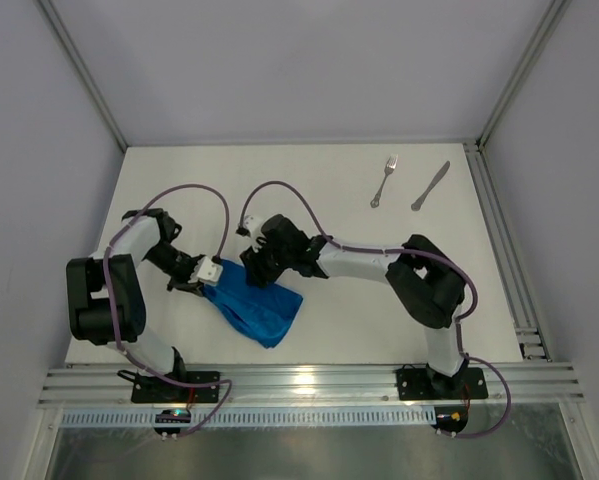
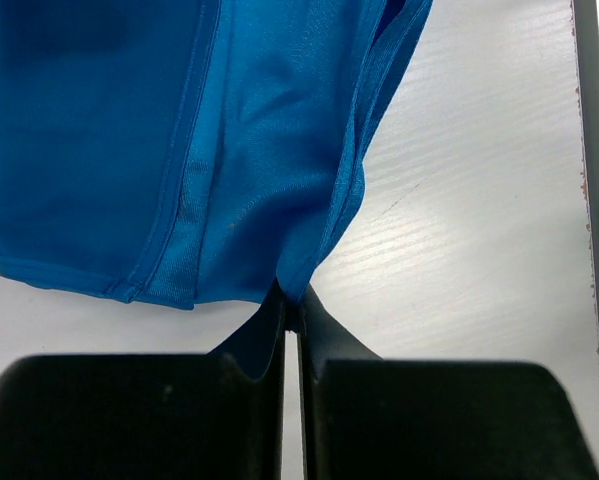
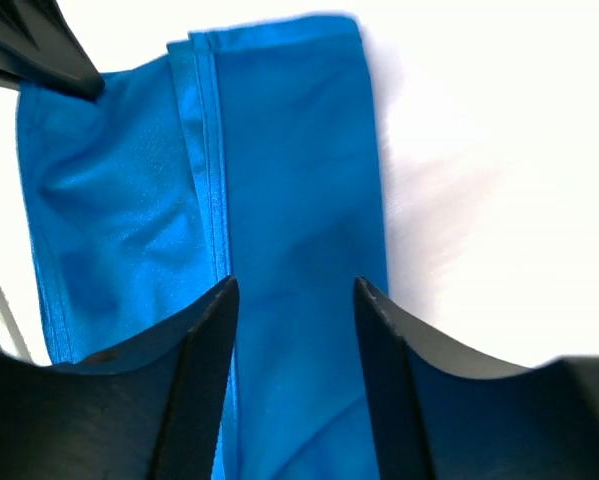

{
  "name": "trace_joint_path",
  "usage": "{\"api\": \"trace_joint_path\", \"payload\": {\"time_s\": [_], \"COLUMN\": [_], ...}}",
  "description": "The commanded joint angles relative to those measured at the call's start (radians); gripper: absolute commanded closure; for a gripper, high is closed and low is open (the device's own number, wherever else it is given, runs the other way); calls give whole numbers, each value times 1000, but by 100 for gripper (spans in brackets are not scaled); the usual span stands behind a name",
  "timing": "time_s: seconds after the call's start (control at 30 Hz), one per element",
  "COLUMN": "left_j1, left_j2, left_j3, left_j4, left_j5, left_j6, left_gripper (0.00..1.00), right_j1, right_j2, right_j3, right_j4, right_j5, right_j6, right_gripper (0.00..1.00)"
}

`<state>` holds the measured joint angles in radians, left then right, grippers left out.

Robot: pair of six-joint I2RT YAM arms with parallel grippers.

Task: Fold the napkin into a case and place the utensils inside
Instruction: Fold the 2/3-rectangle-folded napkin at the center of the board.

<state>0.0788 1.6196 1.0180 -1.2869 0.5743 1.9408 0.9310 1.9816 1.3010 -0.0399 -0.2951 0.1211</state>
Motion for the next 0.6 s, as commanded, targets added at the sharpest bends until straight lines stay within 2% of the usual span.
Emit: {"api": "trace_joint_path", "payload": {"time_s": [0.0,0.13,0.23,0.37,0.57], "left_j1": [-4,-2,-4,-5,-7], "left_j2": [11,14,14,11,13], "left_j3": [39,34,28,22,22], "left_j4": [-52,-61,-71,-71,-75], "left_j5": [-11,-5,-5,-7,-5], "left_j6": [0,9,12,12,9], "left_gripper": [100,100,100,100,100], "right_j1": [64,144,228,337,419], "right_j2": [-128,-219,-236,-179,-92], "right_j3": [-26,-201,-307,-281,-227], "right_j4": [72,297,434,482,454], "right_j5": [159,290,476,660,715], "right_j6": [-86,-55,-14,-26,-24], "right_gripper": [45,37,23,15,12]}}
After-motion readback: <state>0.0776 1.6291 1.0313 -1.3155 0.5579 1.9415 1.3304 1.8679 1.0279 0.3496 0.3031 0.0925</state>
